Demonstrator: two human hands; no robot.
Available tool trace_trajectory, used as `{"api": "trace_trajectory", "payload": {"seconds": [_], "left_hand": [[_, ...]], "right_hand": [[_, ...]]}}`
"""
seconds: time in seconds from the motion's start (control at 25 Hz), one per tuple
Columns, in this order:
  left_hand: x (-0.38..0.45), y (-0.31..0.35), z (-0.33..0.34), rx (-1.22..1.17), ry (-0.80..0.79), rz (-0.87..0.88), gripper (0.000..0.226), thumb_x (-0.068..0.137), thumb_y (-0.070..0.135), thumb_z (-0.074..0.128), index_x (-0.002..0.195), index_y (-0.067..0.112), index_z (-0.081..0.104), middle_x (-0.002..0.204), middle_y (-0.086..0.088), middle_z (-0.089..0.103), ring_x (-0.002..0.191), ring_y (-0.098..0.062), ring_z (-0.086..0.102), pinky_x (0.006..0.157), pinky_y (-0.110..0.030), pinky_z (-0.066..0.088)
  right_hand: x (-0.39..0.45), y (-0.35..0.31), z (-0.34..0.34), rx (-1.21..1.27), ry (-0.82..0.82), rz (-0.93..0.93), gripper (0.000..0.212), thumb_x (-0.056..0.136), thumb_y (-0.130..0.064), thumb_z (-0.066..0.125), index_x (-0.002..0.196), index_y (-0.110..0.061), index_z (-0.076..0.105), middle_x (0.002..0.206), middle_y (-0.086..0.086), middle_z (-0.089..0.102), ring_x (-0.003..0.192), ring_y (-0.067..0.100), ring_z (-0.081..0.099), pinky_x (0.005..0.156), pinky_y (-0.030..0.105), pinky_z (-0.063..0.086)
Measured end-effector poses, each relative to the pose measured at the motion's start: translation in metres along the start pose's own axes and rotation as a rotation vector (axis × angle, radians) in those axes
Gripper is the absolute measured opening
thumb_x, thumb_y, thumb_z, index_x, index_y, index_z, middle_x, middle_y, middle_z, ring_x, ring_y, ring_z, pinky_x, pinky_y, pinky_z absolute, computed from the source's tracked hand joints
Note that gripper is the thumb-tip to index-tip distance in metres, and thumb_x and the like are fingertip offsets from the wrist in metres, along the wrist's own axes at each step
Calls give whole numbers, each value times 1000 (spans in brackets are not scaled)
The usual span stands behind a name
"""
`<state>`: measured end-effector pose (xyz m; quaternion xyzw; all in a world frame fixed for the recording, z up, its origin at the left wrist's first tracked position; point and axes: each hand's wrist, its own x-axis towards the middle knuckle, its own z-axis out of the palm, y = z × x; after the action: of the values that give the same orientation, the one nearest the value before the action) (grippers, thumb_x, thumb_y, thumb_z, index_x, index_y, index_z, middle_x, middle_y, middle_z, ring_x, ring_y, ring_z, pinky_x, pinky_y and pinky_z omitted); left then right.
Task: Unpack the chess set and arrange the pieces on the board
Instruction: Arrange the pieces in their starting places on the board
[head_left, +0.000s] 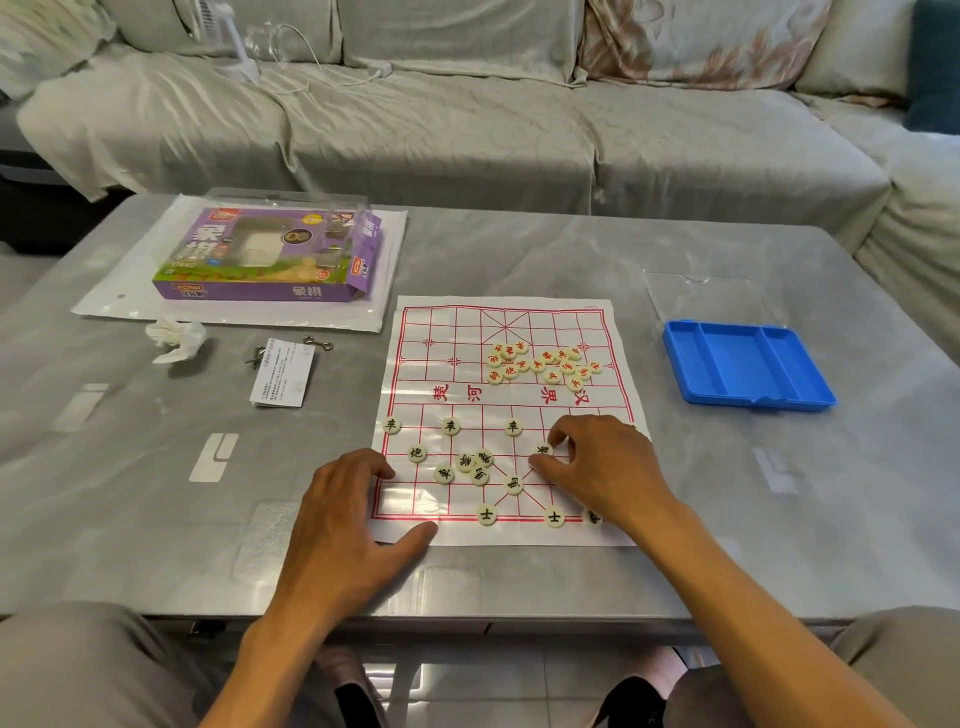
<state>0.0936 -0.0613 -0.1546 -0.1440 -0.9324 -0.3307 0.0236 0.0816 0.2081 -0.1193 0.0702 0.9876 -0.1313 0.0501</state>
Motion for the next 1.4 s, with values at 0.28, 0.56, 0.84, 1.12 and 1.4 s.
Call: {"api": "trace_trajectory", "payload": {"seconds": [0.28,0.56,0.84,1.12,1.4], "left_hand": [[1,-2,1,18,-3,-1,60,60,68,64,106,38,38,111,22,43,101,-1,40,73,-14,36],[2,-3,3,25,12,2,62,60,66,67,107,36,40,113,18,45,101,-4,40,76,-21,40],[2,-1,3,37,13,2,62,60,66,66,107,32,44,114,13,49,101,-6,39,75,-26,42],[2,0,2,30,14,10,63,60,66,66,107,30,46,113,12,50,101,-6,38,75,-26,42],[3,-2,1,43,7,29,63,59,72,61,106,33,43,109,17,46,101,-5,39,75,-24,40]], "right_hand": [[-2,1,-3,79,-29,-12,33,88,-50,59,114,-30,60,106,-8,65,87,7,53,82,22,46],[-45,68,-46,165,2,47,26,83,-43,68,105,-31,63,89,-13,65,78,9,58,77,23,51],[-68,89,-28,71,-165,-7,31,86,-47,62,113,-31,63,115,-13,64,92,7,59,84,19,50],[-69,94,-23,52,-157,-23,29,88,-43,62,114,-30,62,120,-12,62,94,7,56,84,18,49],[-67,70,-37,167,25,24,30,84,-49,64,109,-32,61,91,-16,62,77,8,57,76,20,51]]}}
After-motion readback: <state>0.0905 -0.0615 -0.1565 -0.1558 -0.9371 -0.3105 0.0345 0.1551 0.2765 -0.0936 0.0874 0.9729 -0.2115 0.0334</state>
